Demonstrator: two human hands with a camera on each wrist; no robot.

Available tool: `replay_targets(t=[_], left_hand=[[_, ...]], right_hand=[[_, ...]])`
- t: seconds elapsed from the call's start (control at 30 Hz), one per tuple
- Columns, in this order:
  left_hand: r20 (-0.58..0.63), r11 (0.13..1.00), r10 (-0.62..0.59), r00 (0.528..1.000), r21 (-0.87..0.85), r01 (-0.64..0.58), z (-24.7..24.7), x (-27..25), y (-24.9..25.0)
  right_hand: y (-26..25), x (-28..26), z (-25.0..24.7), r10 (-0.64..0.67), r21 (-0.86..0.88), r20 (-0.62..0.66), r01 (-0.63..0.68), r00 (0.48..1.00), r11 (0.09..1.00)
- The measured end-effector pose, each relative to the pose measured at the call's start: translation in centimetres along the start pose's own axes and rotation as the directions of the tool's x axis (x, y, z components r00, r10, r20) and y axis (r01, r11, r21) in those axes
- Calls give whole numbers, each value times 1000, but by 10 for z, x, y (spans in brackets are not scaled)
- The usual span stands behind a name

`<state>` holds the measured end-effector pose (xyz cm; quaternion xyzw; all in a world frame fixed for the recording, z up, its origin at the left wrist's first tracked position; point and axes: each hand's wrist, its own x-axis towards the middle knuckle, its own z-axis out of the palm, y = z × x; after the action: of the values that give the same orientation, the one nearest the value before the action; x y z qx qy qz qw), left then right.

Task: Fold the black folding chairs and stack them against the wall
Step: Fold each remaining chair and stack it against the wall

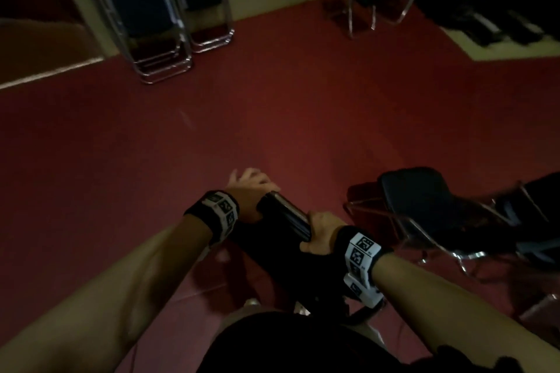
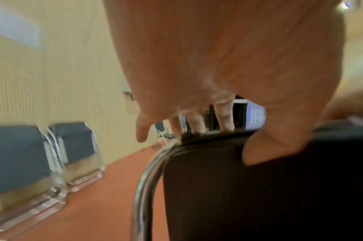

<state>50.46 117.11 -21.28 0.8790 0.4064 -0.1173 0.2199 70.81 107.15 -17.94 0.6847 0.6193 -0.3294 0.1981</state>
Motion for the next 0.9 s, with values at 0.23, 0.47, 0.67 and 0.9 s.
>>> replay_targets(t=[0.23, 0.47, 0.67, 0.9], left_hand=[[145, 985, -156, 977, 101, 142, -11, -32, -59], [74, 975, -189, 979, 136, 177, -30, -23, -85], [201, 947, -323, 925, 77, 313, -62, 12, -128], [231, 905, -412, 881, -6, 425, -106, 77, -171]], right_hand=[[-59, 44, -38, -244, -261, 18, 240, 970, 935], [-84, 104, -67, -365, -345, 125, 385, 923, 856], [-105, 188, -115, -518, -380, 196, 551, 833, 743], [-119, 272, -204, -554, -406, 352, 656, 755, 636]])
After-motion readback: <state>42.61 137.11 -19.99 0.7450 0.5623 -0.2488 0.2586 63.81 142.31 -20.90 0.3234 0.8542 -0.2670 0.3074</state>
